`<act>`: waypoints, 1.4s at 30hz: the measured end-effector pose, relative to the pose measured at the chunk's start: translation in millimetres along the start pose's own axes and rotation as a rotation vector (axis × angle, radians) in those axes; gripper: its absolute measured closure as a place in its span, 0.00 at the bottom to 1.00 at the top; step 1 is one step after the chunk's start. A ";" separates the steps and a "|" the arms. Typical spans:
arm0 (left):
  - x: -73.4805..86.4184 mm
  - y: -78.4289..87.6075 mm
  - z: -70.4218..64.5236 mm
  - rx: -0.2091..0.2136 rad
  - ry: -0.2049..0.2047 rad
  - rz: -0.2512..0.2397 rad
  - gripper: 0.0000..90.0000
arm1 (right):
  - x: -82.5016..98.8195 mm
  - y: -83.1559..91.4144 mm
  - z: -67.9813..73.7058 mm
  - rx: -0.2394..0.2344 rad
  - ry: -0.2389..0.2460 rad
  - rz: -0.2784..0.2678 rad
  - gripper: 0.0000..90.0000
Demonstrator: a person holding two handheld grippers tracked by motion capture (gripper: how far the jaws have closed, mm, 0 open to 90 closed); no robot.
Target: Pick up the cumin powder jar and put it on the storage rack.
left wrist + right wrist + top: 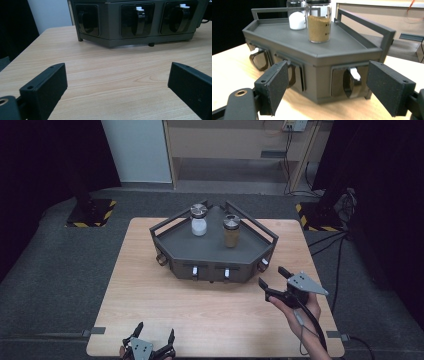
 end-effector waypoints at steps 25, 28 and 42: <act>3.3 1.2 0.5 -0.007 -0.020 -0.010 0.02 | 89.5 107.7 7.1 0.078 0.001 0.024 0.19; 4.8 1.2 1.2 -0.005 -0.019 -0.005 0.02 | 95.5 114.6 7.9 0.082 -0.007 0.034 0.19; 5.3 1.9 -0.1 -0.006 -0.039 -0.022 0.02 | 115.7 125.1 -1.9 0.093 -0.041 0.099 0.19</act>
Point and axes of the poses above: each handheld gripper's, and its own axes: y roughly backward along the jaws, x roughly out of its underside, z roughly to its left, the point moved 4 cm from there along -y, roughly forward along the jaws, and after that the axes turned 2 degrees about -x, right-handed, at the moved point
